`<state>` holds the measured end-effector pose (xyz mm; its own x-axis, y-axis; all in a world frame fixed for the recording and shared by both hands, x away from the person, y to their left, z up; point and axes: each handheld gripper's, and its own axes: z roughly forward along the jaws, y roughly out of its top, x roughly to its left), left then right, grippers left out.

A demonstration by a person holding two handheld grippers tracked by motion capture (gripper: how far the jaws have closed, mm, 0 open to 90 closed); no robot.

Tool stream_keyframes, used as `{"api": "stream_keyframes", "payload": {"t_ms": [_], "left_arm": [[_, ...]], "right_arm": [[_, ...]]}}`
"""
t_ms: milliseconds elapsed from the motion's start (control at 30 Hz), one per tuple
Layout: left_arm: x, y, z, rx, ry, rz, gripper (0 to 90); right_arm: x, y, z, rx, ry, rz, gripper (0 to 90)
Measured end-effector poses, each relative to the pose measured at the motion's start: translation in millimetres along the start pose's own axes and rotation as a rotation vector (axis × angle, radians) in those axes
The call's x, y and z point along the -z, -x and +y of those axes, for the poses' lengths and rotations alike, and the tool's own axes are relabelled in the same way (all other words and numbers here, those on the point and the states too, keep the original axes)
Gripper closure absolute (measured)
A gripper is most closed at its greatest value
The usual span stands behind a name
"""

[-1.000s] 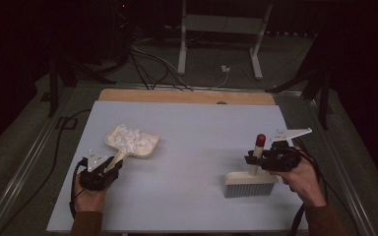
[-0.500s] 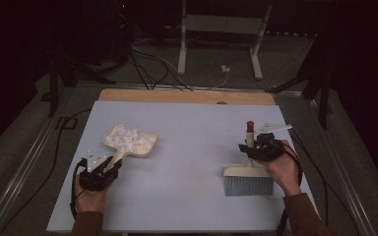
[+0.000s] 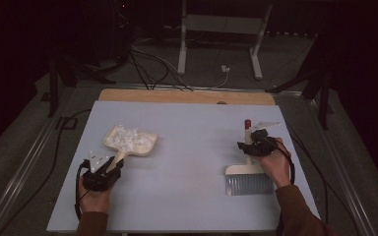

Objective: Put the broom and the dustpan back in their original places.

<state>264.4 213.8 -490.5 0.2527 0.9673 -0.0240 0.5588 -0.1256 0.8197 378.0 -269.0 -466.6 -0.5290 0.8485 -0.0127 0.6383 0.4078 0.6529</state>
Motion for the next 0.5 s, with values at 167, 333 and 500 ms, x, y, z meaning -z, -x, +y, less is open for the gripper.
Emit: {"api": "stream_keyframes", "payload": {"t_ms": [167,333,500], "left_arm": [[-4.6,5.7,-1.8,0.005,-0.008,0.024,66.0],[-7.5,9.8,-4.4,0.018,-0.004,0.059,66.0],[-10.9,12.9,-8.5,0.037,-0.008,0.091,66.0]], "right_arm": [[-13.6,3.3,-2.2,0.006,-0.037,-0.032,57.9],[-22.1,5.4,-4.8,-0.002,-0.054,-0.042,58.3],[-25.9,6.5,-5.4,-0.008,-0.063,-0.043,58.6]]}}
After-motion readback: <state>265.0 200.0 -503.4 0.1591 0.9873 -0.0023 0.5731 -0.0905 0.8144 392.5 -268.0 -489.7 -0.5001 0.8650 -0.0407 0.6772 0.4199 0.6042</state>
